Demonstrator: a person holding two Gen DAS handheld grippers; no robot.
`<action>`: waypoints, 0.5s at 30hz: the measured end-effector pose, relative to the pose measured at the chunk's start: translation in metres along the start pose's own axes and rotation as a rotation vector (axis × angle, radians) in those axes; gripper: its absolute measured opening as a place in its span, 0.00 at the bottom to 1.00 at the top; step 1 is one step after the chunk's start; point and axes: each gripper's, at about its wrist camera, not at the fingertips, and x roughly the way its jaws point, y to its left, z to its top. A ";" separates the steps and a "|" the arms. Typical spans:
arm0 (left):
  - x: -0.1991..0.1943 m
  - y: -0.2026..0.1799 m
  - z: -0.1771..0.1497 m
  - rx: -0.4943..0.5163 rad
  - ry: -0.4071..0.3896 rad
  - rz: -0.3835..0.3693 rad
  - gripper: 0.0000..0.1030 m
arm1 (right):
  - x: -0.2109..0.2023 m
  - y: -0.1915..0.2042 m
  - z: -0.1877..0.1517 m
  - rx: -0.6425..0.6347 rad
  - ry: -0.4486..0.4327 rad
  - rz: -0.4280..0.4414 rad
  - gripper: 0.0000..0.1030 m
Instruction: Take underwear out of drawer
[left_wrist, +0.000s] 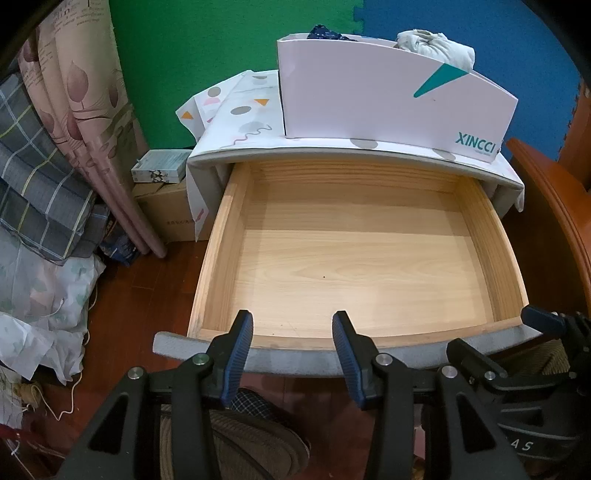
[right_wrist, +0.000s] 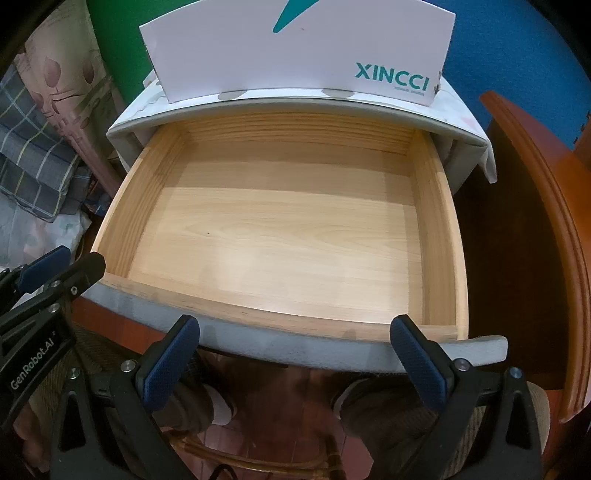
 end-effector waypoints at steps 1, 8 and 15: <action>0.000 0.000 0.000 0.000 0.000 0.000 0.44 | 0.000 0.000 0.000 -0.003 -0.001 -0.001 0.99; 0.001 0.000 0.000 0.006 0.002 0.005 0.44 | 0.000 0.000 0.000 0.001 0.001 0.001 0.99; 0.002 -0.001 0.000 0.008 0.002 0.004 0.44 | 0.000 -0.003 0.001 -0.001 0.003 0.005 0.99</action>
